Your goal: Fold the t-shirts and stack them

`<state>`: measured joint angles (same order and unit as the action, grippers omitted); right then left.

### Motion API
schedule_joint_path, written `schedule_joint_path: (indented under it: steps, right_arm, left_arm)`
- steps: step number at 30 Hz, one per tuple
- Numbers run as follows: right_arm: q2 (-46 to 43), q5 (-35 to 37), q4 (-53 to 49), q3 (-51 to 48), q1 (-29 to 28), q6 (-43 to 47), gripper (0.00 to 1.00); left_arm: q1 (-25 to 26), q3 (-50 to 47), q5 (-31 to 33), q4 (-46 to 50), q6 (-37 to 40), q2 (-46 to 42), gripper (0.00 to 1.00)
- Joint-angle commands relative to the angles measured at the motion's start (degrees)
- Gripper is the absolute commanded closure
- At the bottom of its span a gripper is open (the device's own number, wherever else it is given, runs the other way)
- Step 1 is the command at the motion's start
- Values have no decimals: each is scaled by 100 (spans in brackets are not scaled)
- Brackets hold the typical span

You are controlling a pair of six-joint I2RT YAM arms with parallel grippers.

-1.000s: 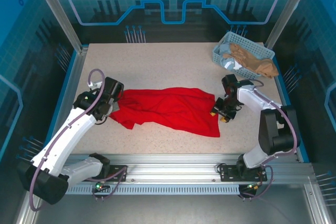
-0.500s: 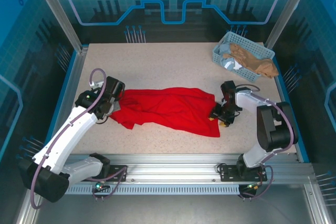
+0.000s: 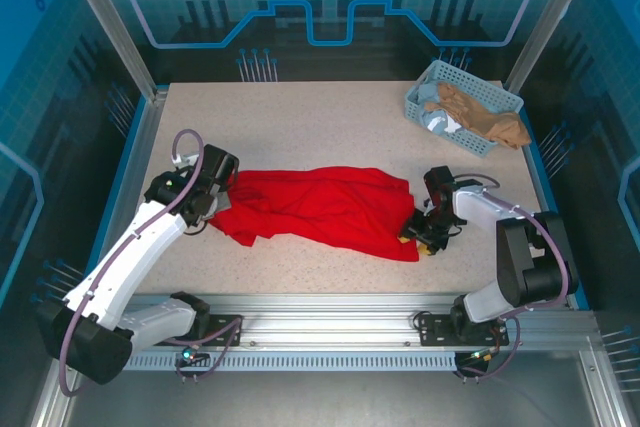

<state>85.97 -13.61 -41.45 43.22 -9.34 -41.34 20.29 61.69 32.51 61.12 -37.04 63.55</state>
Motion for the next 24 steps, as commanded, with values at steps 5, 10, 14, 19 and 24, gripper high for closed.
schedule_joint_path:
  steps: [5, 10, 14, 19, 24]
  right_arm:
    - [-123, -247, -315, 84, -68, -85, 69]
    - [-160, -48, -633, 289, -68, 36, 72]
    - [-169, 158, -760, 441, -66, 117, 80]
    - [-2, 189, -746, 612, -60, 135, 92]
    - [182, 271, -716, 687, -45, 178, 100]
  left_arm:
    - [-62, 115, -70, -2, 67, -19, 100]
    - [-61, 81, -79, 0, 39, -32, 100]
    - [-61, 91, -88, -30, 27, -2, 100]
    - [-61, 106, -106, -87, 56, 62, 100]
    - [-61, 141, -124, -129, 80, 133, 100]
